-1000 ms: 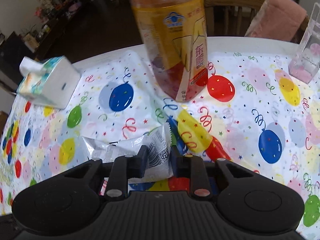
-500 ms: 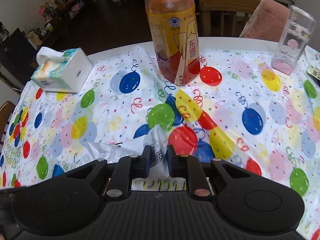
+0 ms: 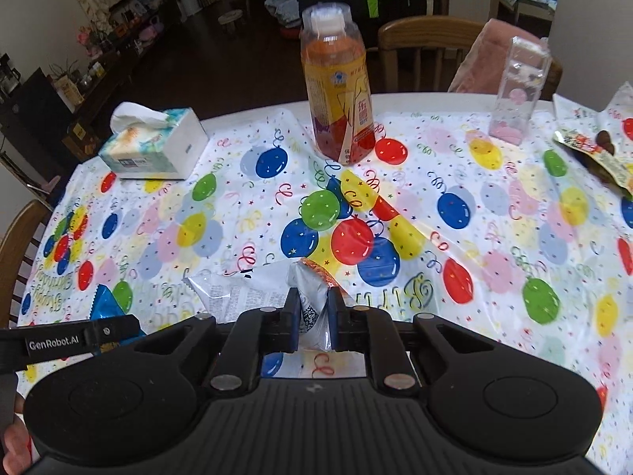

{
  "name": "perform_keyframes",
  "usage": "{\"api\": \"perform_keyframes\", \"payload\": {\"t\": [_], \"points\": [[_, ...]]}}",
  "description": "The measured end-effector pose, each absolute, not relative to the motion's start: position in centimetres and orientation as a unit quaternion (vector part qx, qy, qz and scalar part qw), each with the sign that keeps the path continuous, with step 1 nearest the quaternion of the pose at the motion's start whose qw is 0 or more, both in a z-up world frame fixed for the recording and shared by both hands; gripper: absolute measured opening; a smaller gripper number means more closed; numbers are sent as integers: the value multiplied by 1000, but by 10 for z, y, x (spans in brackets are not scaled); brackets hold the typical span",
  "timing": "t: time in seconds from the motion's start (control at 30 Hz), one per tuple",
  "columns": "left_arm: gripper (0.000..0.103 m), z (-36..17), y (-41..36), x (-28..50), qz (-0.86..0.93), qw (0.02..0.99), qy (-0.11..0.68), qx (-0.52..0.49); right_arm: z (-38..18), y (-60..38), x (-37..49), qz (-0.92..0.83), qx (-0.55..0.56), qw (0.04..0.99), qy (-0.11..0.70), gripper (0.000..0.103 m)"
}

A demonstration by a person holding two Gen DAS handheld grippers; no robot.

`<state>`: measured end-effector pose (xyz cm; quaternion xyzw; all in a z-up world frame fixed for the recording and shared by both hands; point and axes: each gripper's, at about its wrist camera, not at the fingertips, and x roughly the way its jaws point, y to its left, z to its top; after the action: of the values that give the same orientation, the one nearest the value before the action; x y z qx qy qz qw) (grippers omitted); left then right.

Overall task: Organize snacks
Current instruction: 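Lift the blue packet and white wrapper and carry both over the white box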

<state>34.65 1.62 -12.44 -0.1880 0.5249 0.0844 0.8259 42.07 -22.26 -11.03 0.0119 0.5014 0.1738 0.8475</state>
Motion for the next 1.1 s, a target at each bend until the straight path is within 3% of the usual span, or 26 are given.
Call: {"api": "perform_keyframes", "payload": {"t": [0.63, 1.1], "points": [[39, -51, 25, 269, 10, 855, 496, -149, -37, -238, 320, 179, 25, 861, 476, 13], [39, -46, 14, 203, -58, 851, 511, -106, -32, -229, 243, 195, 18, 853, 484, 13]]}}
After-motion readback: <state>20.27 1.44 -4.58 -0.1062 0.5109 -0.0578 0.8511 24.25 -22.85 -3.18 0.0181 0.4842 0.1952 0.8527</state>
